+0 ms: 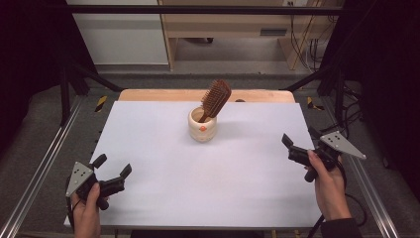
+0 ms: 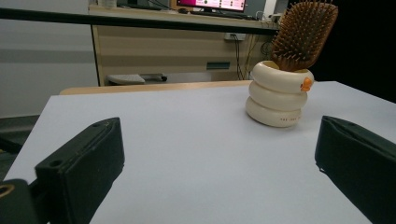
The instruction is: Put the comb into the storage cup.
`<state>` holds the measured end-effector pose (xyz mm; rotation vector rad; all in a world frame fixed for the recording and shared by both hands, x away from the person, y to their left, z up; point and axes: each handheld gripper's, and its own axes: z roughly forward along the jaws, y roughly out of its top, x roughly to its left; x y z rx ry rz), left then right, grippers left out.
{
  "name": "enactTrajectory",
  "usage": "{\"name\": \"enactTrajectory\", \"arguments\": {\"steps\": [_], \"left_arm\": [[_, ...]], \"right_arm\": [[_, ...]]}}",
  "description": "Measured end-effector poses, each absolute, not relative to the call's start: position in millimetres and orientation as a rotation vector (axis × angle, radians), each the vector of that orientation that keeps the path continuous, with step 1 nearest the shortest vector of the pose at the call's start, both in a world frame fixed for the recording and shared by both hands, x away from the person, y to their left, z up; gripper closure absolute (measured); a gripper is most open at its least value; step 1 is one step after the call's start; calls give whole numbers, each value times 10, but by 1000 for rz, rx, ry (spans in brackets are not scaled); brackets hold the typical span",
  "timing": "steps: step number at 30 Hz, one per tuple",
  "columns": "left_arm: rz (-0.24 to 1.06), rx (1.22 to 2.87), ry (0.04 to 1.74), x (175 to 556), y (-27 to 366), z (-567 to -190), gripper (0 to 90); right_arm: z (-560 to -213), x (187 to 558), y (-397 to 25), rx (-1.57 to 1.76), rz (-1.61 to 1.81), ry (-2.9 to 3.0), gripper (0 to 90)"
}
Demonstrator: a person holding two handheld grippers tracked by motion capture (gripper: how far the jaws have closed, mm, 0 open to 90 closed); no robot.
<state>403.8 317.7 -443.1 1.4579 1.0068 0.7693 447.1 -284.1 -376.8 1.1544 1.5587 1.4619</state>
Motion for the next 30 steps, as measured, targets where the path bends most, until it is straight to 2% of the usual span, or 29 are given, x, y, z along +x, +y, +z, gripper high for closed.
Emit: {"name": "enactTrajectory", "arguments": {"steps": [30], "left_arm": [[764, 1443, 1000, 4038, 3198, -4426, 14]], "right_arm": [[-4155, 4171, -2855, 1145, 1438, 1613, 29]]}}
